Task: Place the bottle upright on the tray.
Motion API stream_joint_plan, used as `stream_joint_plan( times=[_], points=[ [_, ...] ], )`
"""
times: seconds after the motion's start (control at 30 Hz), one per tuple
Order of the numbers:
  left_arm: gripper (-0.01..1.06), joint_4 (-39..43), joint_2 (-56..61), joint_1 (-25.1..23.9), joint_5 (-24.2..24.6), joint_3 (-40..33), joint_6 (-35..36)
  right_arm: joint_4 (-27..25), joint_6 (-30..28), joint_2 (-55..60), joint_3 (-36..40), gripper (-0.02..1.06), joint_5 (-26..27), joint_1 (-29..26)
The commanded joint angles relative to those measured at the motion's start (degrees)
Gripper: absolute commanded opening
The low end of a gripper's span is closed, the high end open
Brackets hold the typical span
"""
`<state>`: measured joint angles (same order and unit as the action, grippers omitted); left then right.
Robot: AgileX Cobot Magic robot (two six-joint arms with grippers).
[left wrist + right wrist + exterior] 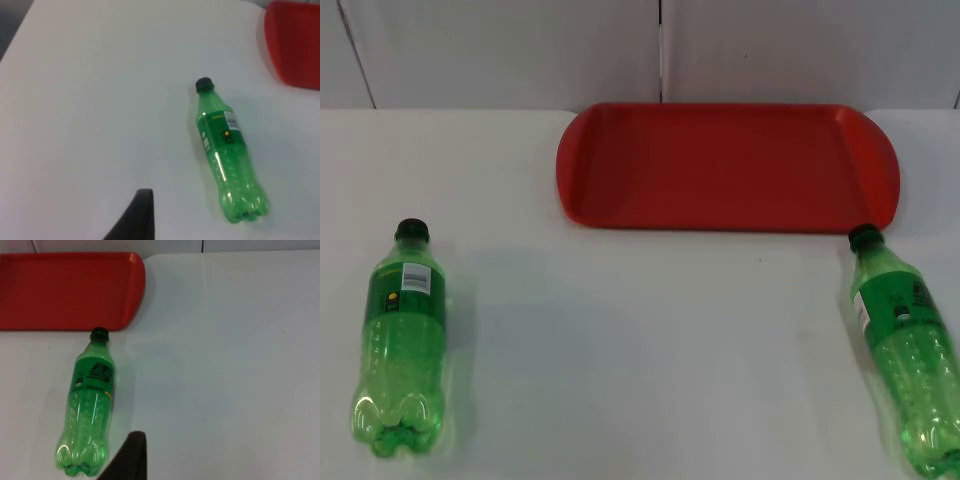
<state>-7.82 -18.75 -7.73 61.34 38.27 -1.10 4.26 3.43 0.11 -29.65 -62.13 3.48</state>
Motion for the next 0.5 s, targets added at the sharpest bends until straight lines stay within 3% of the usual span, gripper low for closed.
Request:
stream_joint_plan(
  times=[0.0,0.47],
  points=[
    [1.05,-0.8,-2.2,-0.2,-0.4,0.3,0.1,-0.1,0.2,-0.1,0.1,1.05,0.4,-0.1],
    [1.05,-4.3,-16.3,-0.2,-5.2,0.3,-3.1,-0.1,0.2,-0.1,0.1,1.05,0.4,-0.1]
  ],
)
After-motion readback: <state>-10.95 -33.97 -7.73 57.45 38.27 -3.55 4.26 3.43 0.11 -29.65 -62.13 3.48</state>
